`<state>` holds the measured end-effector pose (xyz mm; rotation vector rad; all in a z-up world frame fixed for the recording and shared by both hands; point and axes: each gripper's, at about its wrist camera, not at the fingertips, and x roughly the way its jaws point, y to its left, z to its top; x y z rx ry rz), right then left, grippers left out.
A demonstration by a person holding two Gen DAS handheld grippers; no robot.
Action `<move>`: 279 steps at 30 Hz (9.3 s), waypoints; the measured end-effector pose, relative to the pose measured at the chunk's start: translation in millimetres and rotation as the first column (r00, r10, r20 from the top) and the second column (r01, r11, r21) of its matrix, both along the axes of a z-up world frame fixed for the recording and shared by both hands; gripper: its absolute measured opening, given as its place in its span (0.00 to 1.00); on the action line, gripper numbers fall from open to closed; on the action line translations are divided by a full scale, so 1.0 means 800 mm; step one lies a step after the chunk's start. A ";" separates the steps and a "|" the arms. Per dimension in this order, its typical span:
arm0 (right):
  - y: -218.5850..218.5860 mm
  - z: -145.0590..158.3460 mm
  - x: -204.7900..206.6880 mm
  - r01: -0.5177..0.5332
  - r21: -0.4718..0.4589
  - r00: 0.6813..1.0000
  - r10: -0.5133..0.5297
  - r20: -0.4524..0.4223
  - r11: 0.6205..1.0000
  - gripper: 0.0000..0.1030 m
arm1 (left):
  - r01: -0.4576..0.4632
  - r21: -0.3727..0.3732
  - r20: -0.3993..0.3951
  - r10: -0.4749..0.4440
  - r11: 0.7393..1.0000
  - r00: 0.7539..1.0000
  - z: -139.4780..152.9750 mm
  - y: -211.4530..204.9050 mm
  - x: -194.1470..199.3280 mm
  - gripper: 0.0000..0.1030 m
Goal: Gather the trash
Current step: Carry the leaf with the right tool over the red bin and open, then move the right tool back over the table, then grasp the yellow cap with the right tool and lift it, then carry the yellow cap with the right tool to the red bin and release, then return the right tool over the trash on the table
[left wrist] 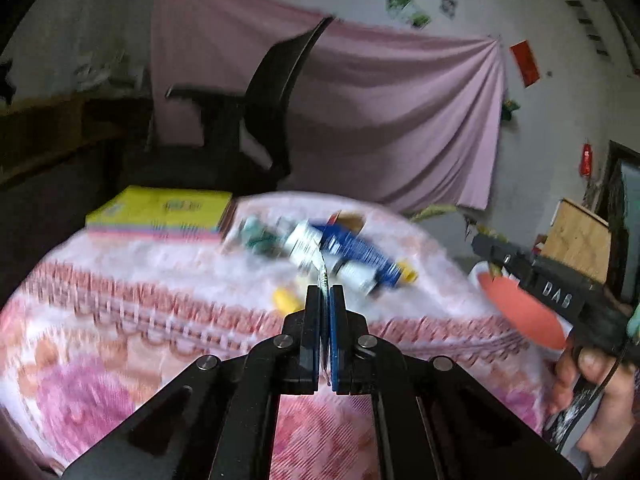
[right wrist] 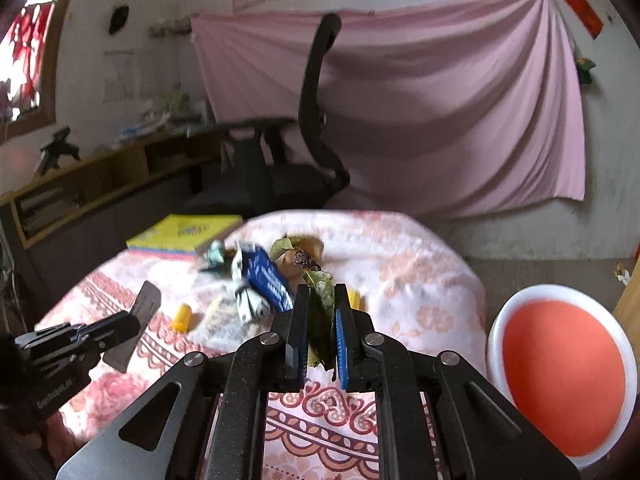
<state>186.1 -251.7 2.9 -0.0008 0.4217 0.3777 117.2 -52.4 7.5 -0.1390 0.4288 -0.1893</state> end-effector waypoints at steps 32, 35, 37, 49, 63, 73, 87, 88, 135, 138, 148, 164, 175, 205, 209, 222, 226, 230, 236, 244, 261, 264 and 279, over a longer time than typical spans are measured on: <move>-0.227 -0.026 -0.007 0.528 0.247 0.849 -0.511 -0.131 0.813 0.11 | 0.433 -0.169 -0.190 -0.460 0.885 0.867 0.047 -0.279 0.160 0.02; -0.235 -0.032 -0.004 0.545 0.245 0.838 -0.520 -0.166 0.802 0.11 | 0.423 -0.222 -0.231 -0.469 0.879 0.853 0.043 -0.284 0.175 0.02; -0.240 -0.033 -0.006 0.551 0.248 0.835 -0.522 -0.176 0.797 0.12 | 0.421 -0.238 -0.249 -0.474 0.875 0.845 0.046 -0.287 0.181 0.02; -0.246 -0.031 -0.005 0.568 0.255 0.823 -0.540 -0.176 0.782 0.31 | 0.392 -0.279 -0.296 -0.467 0.877 0.833 0.036 -0.280 0.197 0.22; -0.254 -0.023 -0.021 0.623 0.268 0.777 -0.621 -0.103 0.735 0.41 | 0.418 -0.267 -0.246 -0.481 0.868 0.841 0.055 -0.274 0.185 0.28; -0.232 -0.004 -0.029 0.581 0.272 0.796 -0.606 0.008 0.767 0.53 | 0.320 -0.131 -0.070 -0.331 0.938 0.941 0.065 -0.221 0.129 0.52; -0.150 0.037 -0.047 0.371 0.309 0.852 -0.453 0.261 0.876 1.00 | 0.045 -0.074 0.138 -0.034 0.996 0.990 0.070 -0.083 0.044 0.96; -0.143 0.039 -0.047 0.356 0.303 0.856 -0.438 0.274 0.884 1.00 | 0.032 -0.070 0.146 -0.022 0.997 0.989 0.072 -0.077 0.045 0.96; 0.027 -0.041 0.103 0.077 -0.114 0.970 -0.101 -0.221 0.990 0.43 | 0.059 -0.060 -0.345 -0.076 0.996 0.935 -0.050 0.043 0.116 0.35; 0.028 -0.056 0.123 0.059 -0.105 0.945 -0.089 -0.315 0.993 0.36 | 0.058 -0.059 -0.373 -0.076 0.997 0.925 -0.055 0.039 0.120 0.32; 0.027 -0.077 0.150 0.052 -0.068 0.900 -0.076 -0.429 0.996 0.14 | 0.041 -0.060 -0.394 -0.062 0.997 0.917 -0.060 0.047 0.124 0.23; 0.025 -0.022 0.051 0.010 -0.004 0.996 -0.011 -0.092 1.000 0.14 | 0.032 -0.064 -0.129 -0.040 0.997 0.991 -0.026 0.054 0.066 0.23; 0.000 0.028 -0.027 -0.004 0.085 0.965 -0.018 0.260 0.996 0.14 | 0.066 0.047 0.209 -0.075 0.997 0.975 0.035 0.004 0.016 0.23; -0.195 0.026 -0.015 0.417 0.247 0.878 -0.458 0.139 0.874 0.14 | 0.410 0.140 0.160 -0.429 0.901 0.889 0.071 -0.235 0.087 0.23; -0.210 0.016 -0.008 0.450 0.250 0.873 -0.481 0.076 0.857 0.14 | 0.449 0.096 0.074 -0.456 0.889 0.887 0.064 -0.262 0.112 0.23; -0.247 -0.010 0.001 0.513 0.243 0.856 -0.511 -0.077 0.823 0.15 | 0.514 0.004 -0.123 -0.509 0.858 0.852 0.049 -0.318 0.158 0.23; -0.254 -0.015 0.003 0.533 0.244 0.845 -0.521 -0.117 0.810 0.15 | 0.504 -0.012 -0.165 -0.499 0.863 0.851 0.043 -0.325 0.168 0.26; -0.260 -0.017 0.004 0.542 0.245 0.840 -0.525 -0.139 0.804 0.15 | 0.494 -0.049 -0.181 -0.494 0.868 0.850 0.042 -0.320 0.173 0.33; -0.257 -0.013 0.004 0.542 0.230 0.840 -0.526 -0.134 0.808 0.19 | 0.462 -0.072 -0.178 -0.467 0.884 0.866 0.040 -0.301 0.168 0.36; -0.231 0.007 -0.004 0.500 0.220 0.862 -0.506 -0.036 0.837 0.30 | 0.340 -0.105 -0.094 -0.350 0.934 0.932 0.052 -0.241 0.149 0.49; -0.130 0.042 -0.012 0.344 0.233 0.891 -0.395 0.224 0.909 0.93 | -0.003 -0.090 0.118 0.014 0.996 0.993 0.081 -0.066 0.078 0.97; -0.108 0.045 -0.014 0.294 0.240 0.895 -0.355 0.271 0.925 1.00 | -0.060 -0.095 0.148 0.074 0.994 0.986 0.077 -0.034 0.066 0.97; -0.008 0.041 -0.011 0.138 0.091 0.905 -0.163 0.394 0.986 1.00 | -0.167 -0.036 0.230 0.171 0.985 0.958 0.047 0.043 0.039 0.97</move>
